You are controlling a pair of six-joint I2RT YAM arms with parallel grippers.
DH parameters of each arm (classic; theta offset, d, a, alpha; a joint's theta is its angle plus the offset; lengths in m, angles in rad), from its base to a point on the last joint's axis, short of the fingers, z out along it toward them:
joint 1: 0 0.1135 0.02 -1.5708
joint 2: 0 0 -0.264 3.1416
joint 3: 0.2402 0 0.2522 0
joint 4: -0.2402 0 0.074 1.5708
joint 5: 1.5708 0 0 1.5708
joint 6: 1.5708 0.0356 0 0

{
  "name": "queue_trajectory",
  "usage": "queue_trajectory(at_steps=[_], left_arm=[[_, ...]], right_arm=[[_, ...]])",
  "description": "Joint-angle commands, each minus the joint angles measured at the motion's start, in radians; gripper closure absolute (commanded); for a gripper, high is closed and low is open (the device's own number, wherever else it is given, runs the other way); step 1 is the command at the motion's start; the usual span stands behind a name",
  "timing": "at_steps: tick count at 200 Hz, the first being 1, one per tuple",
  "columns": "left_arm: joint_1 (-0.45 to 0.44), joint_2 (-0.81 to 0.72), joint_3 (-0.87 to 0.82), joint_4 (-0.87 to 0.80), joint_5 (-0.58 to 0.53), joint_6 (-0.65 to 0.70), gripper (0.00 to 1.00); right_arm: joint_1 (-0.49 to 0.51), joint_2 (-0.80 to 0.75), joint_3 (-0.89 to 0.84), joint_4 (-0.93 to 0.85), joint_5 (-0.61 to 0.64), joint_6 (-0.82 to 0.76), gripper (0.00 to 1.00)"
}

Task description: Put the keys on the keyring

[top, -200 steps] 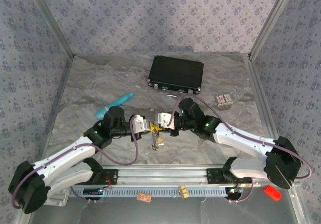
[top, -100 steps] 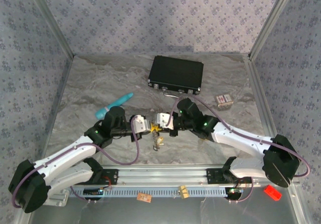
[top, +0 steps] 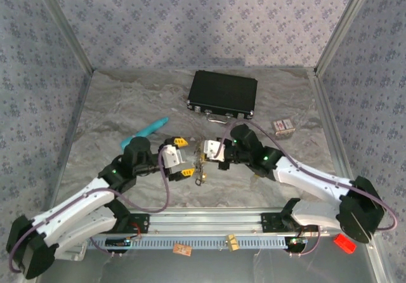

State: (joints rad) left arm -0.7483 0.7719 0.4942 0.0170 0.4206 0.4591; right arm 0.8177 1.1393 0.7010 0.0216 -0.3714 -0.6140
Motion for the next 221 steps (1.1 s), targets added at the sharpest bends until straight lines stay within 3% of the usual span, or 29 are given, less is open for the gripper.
queue_trajectory(at_steps=[1, 26, 66, 85, 106, 129, 154, 181, 221], left_arm=[[-0.005, -0.082, -0.005, -0.024, -0.069, -0.078, 0.08], [-0.005, -0.101, 0.015, -0.048, -0.104, -0.168, 0.07], [-0.032, 0.010, 0.136, -0.050, -0.112, -0.385, 0.17], [-0.116, 0.120, 0.210, -0.091, -0.194, -0.400, 0.22], [-0.230, 0.261, 0.239, -0.020, -0.280, -0.458, 0.23], [-0.360, 0.438, 0.300, 0.040, -0.393, -0.615, 0.23], [-0.477, 0.617, 0.427, -0.026, -0.529, -0.778, 0.22], [-0.532, 0.754, 0.532, -0.093, -0.599, -0.931, 0.22], [-0.566, 0.945, 0.690, -0.196, -0.607, -1.060, 0.23]], right_arm=[[-0.050, -0.092, -0.020, -0.004, 0.077, 0.041, 1.00], [-0.117, -0.151, -0.019, -0.047, 0.139, 0.106, 1.00], [-0.199, -0.259, 0.006, -0.135, 0.340, 0.241, 1.00], [-0.225, -0.279, 0.044, -0.235, 0.419, 0.282, 1.00], [-0.258, -0.296, 0.078, -0.316, 0.492, 0.375, 1.00], [-0.313, -0.311, 0.115, -0.421, 0.554, 0.513, 1.00], [-0.402, -0.325, 0.144, -0.499, 0.585, 0.624, 1.00], [-0.479, -0.342, 0.160, -0.537, 0.609, 0.690, 1.00], [-0.547, -0.382, 0.175, -0.571, 0.666, 0.760, 1.00]])
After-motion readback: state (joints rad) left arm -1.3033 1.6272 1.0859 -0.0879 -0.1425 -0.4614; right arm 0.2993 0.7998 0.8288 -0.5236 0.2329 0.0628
